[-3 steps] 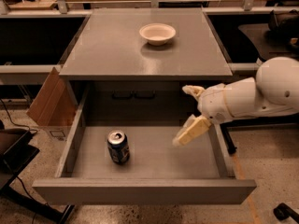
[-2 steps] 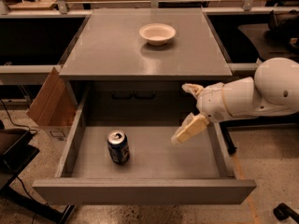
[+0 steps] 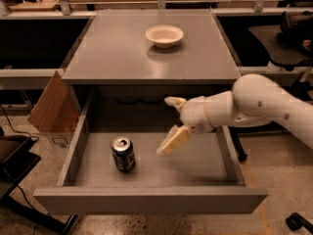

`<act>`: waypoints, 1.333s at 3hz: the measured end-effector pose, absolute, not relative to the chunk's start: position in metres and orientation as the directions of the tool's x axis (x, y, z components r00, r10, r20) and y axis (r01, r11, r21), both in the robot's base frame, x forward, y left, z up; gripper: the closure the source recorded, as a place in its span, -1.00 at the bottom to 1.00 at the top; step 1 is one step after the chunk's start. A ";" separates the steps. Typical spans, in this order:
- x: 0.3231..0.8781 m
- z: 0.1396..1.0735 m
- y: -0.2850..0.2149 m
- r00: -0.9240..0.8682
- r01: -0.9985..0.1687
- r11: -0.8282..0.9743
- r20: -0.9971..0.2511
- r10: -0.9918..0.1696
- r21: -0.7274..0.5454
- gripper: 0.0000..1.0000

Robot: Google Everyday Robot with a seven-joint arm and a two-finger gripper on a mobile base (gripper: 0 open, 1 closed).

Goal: Pick pepsi can from top drawer and place on counter

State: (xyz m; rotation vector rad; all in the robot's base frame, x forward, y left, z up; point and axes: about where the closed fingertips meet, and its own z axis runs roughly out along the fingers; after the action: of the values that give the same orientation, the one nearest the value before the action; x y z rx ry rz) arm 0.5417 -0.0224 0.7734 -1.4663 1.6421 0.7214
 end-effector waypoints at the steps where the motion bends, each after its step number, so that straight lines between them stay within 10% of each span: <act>1: 0.545 0.744 0.030 0.009 -0.996 0.077 -0.892 -0.452 -0.050 -1.00; 3: 0.539 0.698 0.084 -0.001 -1.000 -0.010 -0.930 -0.369 0.005 -1.00; 4: 0.532 0.677 0.106 0.010 -0.998 -0.065 -0.944 -0.331 0.012 -0.59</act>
Offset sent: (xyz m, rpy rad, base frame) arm -0.0009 0.1219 -0.0773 0.2203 0.0967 0.2088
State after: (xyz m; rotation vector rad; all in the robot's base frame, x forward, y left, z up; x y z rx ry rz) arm 0.5323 0.1063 0.6770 -1.5055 1.4230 1.0805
